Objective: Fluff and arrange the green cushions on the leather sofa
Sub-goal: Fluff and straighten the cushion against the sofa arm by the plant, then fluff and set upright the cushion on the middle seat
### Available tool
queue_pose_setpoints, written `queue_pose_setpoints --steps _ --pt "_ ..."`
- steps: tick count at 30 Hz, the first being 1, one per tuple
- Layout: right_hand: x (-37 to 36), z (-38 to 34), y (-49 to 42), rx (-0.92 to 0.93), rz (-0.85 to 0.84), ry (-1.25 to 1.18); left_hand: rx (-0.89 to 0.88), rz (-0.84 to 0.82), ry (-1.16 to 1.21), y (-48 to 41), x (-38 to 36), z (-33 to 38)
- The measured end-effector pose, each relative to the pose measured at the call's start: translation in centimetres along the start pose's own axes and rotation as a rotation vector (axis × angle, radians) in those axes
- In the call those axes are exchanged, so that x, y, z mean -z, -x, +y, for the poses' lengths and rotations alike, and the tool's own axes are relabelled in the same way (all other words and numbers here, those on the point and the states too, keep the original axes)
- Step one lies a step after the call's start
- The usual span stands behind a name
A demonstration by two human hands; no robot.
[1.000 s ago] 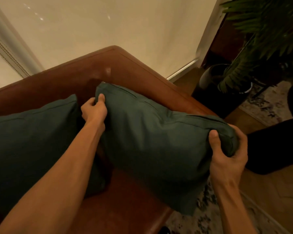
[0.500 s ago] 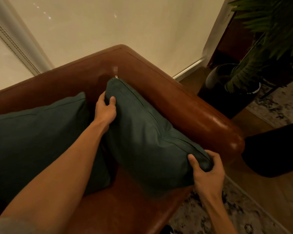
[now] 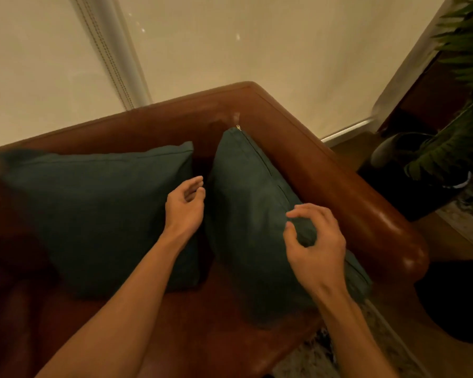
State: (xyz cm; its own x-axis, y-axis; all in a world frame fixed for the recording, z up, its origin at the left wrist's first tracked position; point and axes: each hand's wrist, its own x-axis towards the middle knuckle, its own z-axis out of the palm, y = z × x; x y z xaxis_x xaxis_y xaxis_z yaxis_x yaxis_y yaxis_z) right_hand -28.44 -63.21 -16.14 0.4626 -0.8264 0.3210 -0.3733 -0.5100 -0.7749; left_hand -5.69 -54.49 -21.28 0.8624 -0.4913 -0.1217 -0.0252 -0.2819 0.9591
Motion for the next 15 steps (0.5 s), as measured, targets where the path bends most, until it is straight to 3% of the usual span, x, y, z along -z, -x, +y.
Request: queue_pose_setpoints --steps 9,15 --pt "-9.9 -9.0 -1.4 0.193 -0.443 -0.174 -0.015 0.321 0.057 3.7 11.7 0.1" --pt "-15.3 -13.8 -1.3 0.317 -0.576 -0.143 0.07 0.511 0.082 5.4 20.0 -2.6"
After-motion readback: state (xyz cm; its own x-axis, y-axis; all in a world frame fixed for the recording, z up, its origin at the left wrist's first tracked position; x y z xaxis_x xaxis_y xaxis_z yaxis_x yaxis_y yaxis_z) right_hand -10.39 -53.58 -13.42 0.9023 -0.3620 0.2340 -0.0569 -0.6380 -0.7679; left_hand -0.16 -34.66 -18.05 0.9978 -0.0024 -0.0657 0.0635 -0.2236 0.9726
